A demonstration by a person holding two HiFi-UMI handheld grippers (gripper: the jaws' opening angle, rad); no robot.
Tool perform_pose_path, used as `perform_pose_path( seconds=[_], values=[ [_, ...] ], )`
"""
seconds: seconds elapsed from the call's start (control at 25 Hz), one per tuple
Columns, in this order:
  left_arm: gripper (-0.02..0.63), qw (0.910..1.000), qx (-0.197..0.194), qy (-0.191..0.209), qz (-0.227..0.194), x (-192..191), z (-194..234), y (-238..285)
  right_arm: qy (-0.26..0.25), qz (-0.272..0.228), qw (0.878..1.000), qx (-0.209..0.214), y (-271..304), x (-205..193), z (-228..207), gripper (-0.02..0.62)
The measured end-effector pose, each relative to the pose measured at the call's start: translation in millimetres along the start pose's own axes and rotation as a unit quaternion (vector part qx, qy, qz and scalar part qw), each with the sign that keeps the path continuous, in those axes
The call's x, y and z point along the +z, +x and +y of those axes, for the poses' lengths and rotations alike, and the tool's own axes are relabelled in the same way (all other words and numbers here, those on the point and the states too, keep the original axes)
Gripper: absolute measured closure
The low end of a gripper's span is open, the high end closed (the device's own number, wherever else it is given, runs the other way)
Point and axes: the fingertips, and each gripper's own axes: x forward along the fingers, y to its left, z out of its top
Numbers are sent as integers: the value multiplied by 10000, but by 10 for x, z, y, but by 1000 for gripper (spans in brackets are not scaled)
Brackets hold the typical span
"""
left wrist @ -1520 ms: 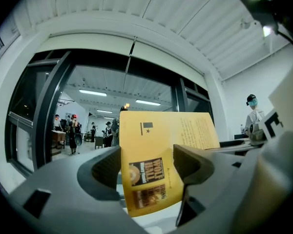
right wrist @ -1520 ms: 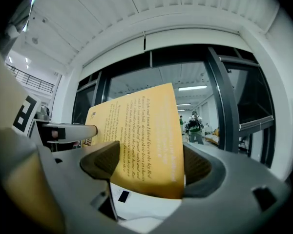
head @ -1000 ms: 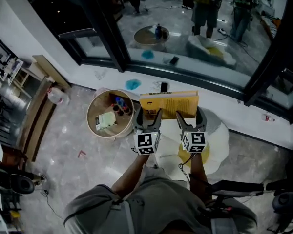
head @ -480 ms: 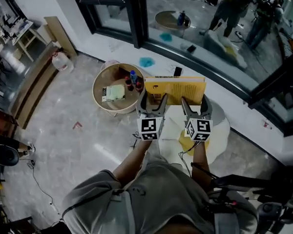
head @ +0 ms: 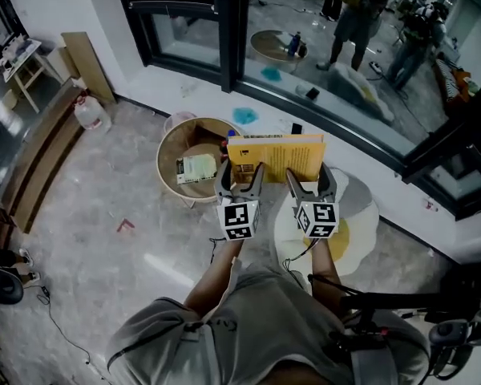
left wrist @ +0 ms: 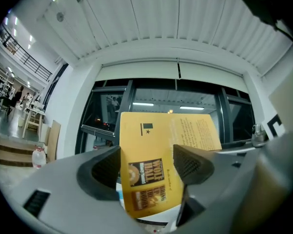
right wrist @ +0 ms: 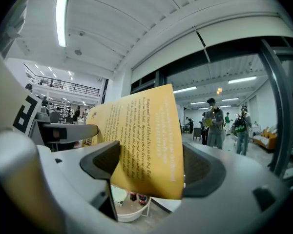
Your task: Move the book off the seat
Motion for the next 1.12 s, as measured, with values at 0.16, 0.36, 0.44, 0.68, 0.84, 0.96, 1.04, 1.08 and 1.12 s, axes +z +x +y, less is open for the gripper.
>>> perform_pose_path(
  seconds=[0.16, 0.36, 0.44, 0.68, 0.84, 0.96, 1.04, 1.08, 1.12],
  values=[
    [264, 9999, 115, 7, -40, 58, 457, -144, 21, 14, 9999, 126, 188, -6, 441, 207],
    [264, 9991, 353, -32, -216, 178, 918, -184, -30, -23, 9995, 305, 472, 56, 833, 207],
    [264, 9987, 445, 1, -234, 225, 1079, -195, -13, 3, 9992, 403, 590, 85, 966, 207],
    [265, 9944, 1028, 31, -251, 315, 1742, -295, 169, 87, 9948, 997, 1073, 48, 1533, 207],
    [264, 9897, 1405, 188, -217, 307, 2185, -235, 291, 132, 9899, 1381, 1507, -56, 1855, 207],
    [264, 9823, 1831, 350, -188, 319, 2550, -139, 411, 125, 9832, 1776, 1940, -109, 2111, 207],
    [264, 9769, 2078, 488, -148, 302, 2791, 24, 534, 128, 9783, 1999, 2290, -176, 2233, 207],
    [264, 9748, 2155, 560, -121, 291, 2902, 123, 598, 129, 9761, 2086, 2464, -213, 2277, 207],
    [264, 9734, 2205, 625, -88, 283, 3012, 223, 660, 118, 9741, 2159, 2632, -239, 2317, 207]
  ],
)
